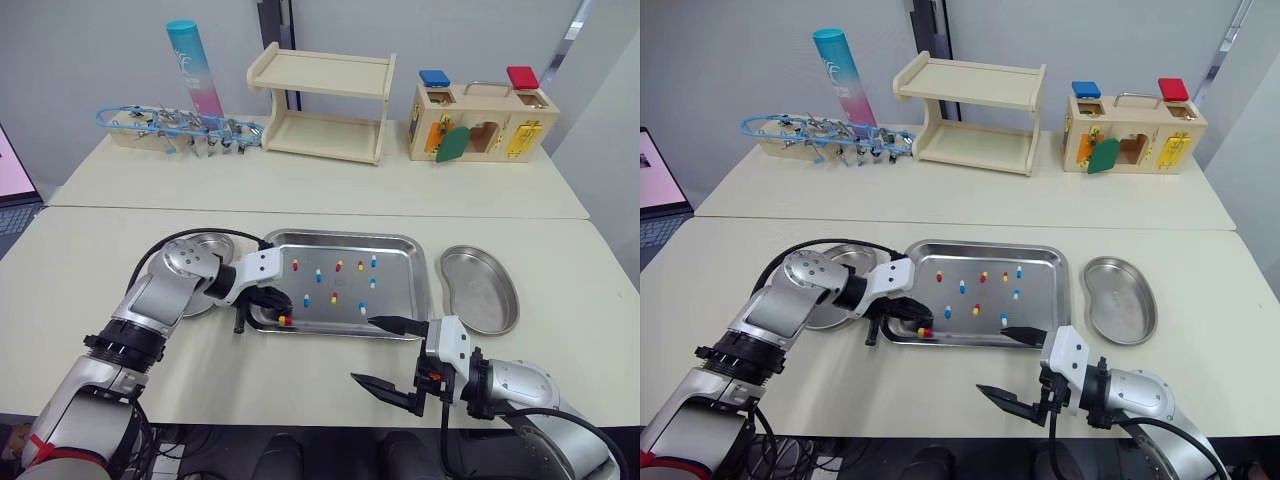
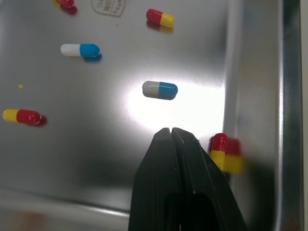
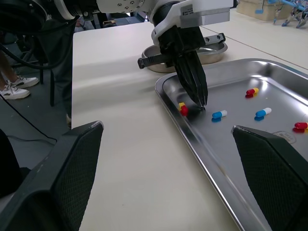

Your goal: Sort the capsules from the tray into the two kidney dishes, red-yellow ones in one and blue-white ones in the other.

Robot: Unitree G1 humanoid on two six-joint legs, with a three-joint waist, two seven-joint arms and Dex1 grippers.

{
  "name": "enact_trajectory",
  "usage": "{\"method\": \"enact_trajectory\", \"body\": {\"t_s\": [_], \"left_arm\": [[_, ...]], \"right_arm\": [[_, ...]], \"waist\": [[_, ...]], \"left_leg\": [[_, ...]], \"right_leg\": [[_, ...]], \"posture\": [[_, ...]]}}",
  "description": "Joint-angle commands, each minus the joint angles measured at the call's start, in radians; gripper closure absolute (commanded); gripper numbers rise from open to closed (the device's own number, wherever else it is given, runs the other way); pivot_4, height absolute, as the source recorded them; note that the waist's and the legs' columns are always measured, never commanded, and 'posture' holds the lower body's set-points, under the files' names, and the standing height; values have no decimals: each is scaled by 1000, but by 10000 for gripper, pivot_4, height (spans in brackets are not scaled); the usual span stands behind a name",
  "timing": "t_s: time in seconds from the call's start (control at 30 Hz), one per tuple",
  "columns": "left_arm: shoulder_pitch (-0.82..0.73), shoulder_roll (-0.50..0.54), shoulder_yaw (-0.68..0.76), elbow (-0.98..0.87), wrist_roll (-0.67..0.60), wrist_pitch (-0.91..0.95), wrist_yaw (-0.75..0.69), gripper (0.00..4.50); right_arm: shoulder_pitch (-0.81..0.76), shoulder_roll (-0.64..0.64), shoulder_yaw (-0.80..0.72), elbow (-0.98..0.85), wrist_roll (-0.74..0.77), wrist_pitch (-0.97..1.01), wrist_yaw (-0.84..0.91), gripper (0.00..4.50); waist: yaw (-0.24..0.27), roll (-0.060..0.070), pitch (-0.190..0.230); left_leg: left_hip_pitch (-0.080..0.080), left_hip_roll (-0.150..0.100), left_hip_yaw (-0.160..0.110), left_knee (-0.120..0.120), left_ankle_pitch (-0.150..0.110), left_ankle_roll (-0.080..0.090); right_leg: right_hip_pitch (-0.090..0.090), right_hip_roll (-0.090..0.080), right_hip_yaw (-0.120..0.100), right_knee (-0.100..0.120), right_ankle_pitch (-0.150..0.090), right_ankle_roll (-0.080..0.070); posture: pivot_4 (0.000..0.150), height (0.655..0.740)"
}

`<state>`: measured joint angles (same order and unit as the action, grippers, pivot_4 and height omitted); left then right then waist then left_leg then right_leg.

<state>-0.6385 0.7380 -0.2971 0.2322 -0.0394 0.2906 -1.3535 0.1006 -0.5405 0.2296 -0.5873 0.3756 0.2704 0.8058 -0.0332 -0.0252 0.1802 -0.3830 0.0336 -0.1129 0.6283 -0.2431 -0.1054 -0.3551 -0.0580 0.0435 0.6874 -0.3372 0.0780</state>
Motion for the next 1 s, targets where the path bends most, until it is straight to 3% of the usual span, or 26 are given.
{"method": "enact_trajectory", "body": {"t_s": [0.03, 0.17, 0.27, 0.37, 0.5, 1.0], "left_arm": [[-38, -2, 58, -37, -45, 3, 6, 44933], [-52, 30, 100, -30, -94, -17, -36, 44933], [-55, 53, 100, -13, -95, -57, -71, 39651], [-34, 72, 83, -23, -107, -106, -135, 31055], [-6, 92, 46, -18, -80, -155, -198, 31055], [-36, 44, -14, 95, 13, -293, -185, 31055]], "right_arm": [[-12, 11, 2, -26, 16, -10, 2, 0], [-12, 11, 1, -24, 15, -9, 3, 0], [-14, 8, 0, -21, 14, -10, 7, 0], [-18, 8, 3, -17, 13, -12, 11, 0], [-24, 4, 6, -18, 13, -9, 15, 0], [-10, 7, 12, -35, 11, 0, 11, 0]], "waist": [[0, 0, 0], [-2, 0, 0], [-2, 0, 0], [-1, 0, 0], [-1, 0, 0], [0, 0, 0]], "left_leg": [[0, 0, 0, 0, 0, 0], [0, 0, 0, 0, 0, 0], [0, 0, 0, 0, 0, 0], [0, 0, 0, 0, 0, 0], [0, 0, 0, 0, 0, 0], [0, 0, 0, 0, 0, 0]], "right_leg": [[0, 0, 0, 0, 0, 0], [0, 0, 0, 0, 0, 0], [0, 0, 0, 0, 0, 0], [0, 0, 0, 0, 0, 0], [0, 0, 0, 0, 0, 0], [0, 0, 0, -1, 0, 0]], "posture": [[1500, 7400], [1500, 7400], [1500, 7400], [1500, 7400], [1500, 7400], [1500, 7400]]}}
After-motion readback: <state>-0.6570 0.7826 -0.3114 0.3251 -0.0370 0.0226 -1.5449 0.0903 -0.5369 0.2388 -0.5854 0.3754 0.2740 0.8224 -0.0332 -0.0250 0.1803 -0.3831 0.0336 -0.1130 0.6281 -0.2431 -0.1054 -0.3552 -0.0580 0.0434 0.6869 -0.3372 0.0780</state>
